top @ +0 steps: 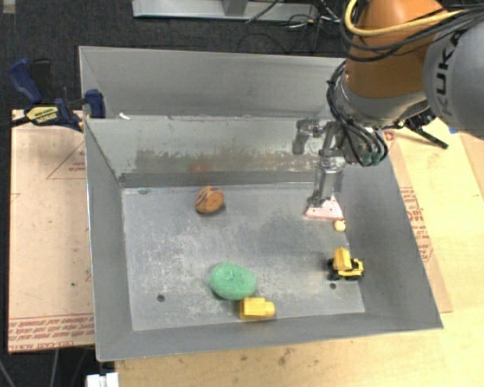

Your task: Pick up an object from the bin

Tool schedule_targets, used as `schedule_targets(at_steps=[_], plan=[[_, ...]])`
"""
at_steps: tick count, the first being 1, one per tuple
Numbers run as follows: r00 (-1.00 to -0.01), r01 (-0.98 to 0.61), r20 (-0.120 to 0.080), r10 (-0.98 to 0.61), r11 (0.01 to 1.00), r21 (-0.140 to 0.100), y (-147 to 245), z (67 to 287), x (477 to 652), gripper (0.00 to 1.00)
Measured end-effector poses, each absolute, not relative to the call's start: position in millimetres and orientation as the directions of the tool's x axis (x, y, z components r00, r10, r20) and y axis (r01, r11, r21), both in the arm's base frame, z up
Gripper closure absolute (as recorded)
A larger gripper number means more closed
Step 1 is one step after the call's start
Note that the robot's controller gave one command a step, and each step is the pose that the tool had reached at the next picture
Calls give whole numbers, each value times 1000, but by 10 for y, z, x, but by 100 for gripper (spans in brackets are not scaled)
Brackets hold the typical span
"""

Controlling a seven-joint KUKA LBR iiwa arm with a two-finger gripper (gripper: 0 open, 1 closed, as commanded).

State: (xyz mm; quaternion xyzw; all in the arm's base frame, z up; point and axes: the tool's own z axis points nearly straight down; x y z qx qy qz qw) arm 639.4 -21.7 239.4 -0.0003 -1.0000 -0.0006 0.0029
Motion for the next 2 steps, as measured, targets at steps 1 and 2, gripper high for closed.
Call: schedule_targets(at_steps=[1, 2], plan=[[-1000, 1, -2, 1, 1000, 1, -217, 2447, 6404, 0], [-1000, -4, -6, -4, 1000, 0, 302, 2022, 6263, 0]])
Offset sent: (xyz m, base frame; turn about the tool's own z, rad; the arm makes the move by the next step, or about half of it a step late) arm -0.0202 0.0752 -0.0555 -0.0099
